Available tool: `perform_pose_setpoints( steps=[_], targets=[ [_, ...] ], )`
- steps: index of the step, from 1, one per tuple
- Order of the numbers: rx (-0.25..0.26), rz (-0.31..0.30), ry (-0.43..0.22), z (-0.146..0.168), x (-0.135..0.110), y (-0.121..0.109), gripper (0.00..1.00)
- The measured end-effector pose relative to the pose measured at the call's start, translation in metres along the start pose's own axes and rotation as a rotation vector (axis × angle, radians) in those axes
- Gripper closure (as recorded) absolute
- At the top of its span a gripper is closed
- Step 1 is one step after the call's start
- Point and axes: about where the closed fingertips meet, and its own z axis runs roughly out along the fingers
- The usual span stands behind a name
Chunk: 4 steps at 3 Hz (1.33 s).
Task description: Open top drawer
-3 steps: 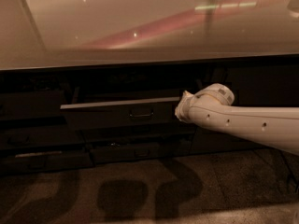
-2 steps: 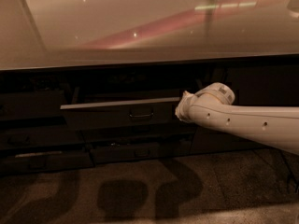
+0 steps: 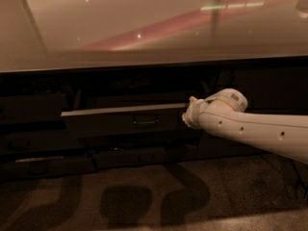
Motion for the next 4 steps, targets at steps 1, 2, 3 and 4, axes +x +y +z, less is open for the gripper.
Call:
perform_pose_setpoints(
  steps=[1, 2, 3, 4],
  targets=[
    [0.008, 0.009, -0.005, -0.0092, 0.0092, 0.0020, 1.00],
    [0.008, 0.009, -0.005, -0.0111, 0.0074, 0.0019, 1.00],
    [0.008, 0.008, -0.005, -0.0124, 0.0067, 0.0013, 1.00],
    [0.005, 0.002, -0.002, -0.0150, 0.0090, 0.0054, 1.00]
  ],
)
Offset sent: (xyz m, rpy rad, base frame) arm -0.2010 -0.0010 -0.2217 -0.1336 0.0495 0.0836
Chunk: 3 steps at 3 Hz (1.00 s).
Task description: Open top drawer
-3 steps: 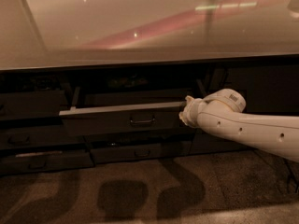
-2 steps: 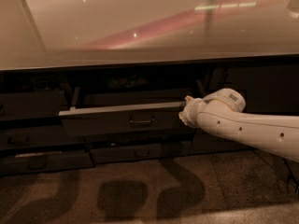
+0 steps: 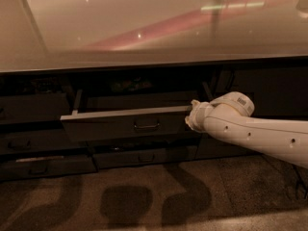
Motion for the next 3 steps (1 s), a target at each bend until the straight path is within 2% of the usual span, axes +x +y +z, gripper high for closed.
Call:
perform_pose_setpoints(
  steps=[1, 2, 3],
  targets=[
    [0.000, 0.000, 0.000, 0.000, 0.000, 0.000, 1.00],
    [0.025, -0.007, 0.013, -0.012, -0.021, -0.015, 1.00],
    [0.045, -0.019, 0.024, -0.025, -0.036, -0.021, 1.00]
  ],
)
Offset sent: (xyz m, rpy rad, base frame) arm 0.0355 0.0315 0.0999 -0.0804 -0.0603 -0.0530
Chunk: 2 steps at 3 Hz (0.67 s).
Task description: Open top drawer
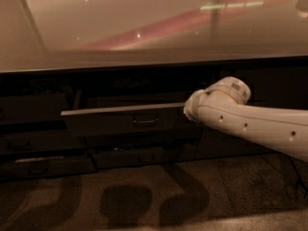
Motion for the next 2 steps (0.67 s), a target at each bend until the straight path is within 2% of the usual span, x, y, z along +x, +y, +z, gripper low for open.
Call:
perform_pose_setpoints(
  steps=[2],
  targets=[
    [0.150, -0.004, -0.031, -0.081, -0.041, -0.043, 1.00]
  ],
)
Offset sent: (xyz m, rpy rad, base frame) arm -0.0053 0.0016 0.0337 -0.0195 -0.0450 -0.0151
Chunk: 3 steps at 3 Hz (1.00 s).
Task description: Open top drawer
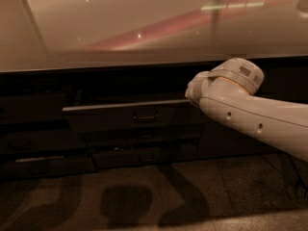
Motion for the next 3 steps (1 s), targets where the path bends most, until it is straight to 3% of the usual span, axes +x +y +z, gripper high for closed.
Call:
perform_pose_setpoints(
  steps=[1, 2, 3],
  targets=[
    [0.000, 0.000, 0.000, 0.000, 0.000, 0.000, 1.00],
    [-0.037, 0.032, -0.047, 0.005, 0.000, 0.006, 1.00],
    [-0.086, 0.136, -0.214, 0.032, -0.011, 0.014, 1.00]
  ],
)
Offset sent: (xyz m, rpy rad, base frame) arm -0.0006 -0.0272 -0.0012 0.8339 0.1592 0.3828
